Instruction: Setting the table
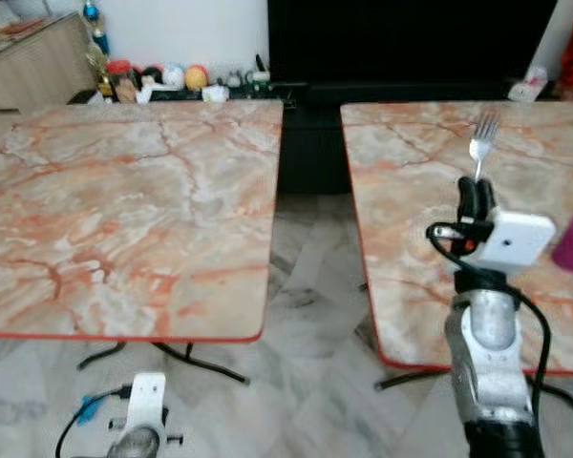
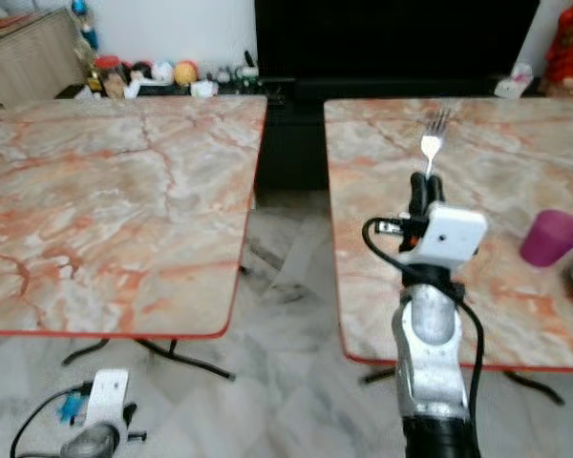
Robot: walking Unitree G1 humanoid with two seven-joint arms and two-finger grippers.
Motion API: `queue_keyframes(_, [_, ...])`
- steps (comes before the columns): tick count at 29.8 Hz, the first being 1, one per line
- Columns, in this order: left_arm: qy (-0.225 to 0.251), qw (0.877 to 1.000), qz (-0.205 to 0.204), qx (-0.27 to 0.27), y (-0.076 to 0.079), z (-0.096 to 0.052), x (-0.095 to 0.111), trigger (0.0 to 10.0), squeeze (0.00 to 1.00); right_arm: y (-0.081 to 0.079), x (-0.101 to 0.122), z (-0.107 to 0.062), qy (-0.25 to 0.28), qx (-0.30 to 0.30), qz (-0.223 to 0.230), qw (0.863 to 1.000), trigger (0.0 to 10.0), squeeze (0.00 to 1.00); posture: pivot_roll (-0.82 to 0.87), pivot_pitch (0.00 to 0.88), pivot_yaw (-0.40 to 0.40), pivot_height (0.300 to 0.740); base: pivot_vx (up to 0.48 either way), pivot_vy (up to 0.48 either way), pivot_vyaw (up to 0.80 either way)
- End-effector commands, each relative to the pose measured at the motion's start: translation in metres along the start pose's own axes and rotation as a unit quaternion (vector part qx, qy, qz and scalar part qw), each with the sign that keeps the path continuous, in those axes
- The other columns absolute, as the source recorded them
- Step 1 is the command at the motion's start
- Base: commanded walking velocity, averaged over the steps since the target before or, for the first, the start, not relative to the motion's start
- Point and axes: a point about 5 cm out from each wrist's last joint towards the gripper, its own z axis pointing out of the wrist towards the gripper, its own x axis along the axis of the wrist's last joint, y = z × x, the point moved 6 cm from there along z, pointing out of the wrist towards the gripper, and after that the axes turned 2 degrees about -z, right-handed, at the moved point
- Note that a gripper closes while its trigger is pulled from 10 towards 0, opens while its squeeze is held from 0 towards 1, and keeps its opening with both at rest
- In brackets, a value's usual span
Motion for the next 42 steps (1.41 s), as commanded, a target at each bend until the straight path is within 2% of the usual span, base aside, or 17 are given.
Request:
queue_keyframes(1, [-0.006,1.000,0.003,0.005,-0.005,-0.001,-0.004,10.0,0.00,-0.010,0.006,0.001,0.011,0.016,-0.002,1.000,10.0,0.00,0.02,0.000,0.029,0.740,0.000,-0.322,0.74])
queue_keyframes(4, [-0.006,1.000,0.005,0.004,-0.005,-0.001,-0.004,10.0,0.00,-0.009,0.004,0.002,0.008,0.009,0.011,1.000,10.0,0.00,0.02,0.000,0.031,0.740,0.000,-0.324,0.18])
queue_keyframes(14, [-0.010,1.000,0.013,0.001,-0.006,-0.001,-0.008,10.0,0.00,-0.011,0.002,-0.002,0.007,0.009,0.010,1.000,10.0,0.00,0.01,0.000,0.032,0.740,0.000,-0.325,0.00])
queue_keyframes(25, [-0.006,1.000,0.014,-0.001,-0.006,-0.001,-0.004,10.0,0.00,0.000,0.004,0.001,0.011,-0.009,0.008,1.000,10.0,0.00,0.01,0.000,0.040,0.740,0.000,-0.328,0.00])
queue_keyframes(42, [-0.002,1.000,0.012,0.000,-0.005,0.000,0.001,10.0,0.00,0.005,0.008,0.007,0.015,-0.019,0.005,1.000,10.0,0.00,0.01,0.000,0.042,0.740,0.000,-0.334,0.00])
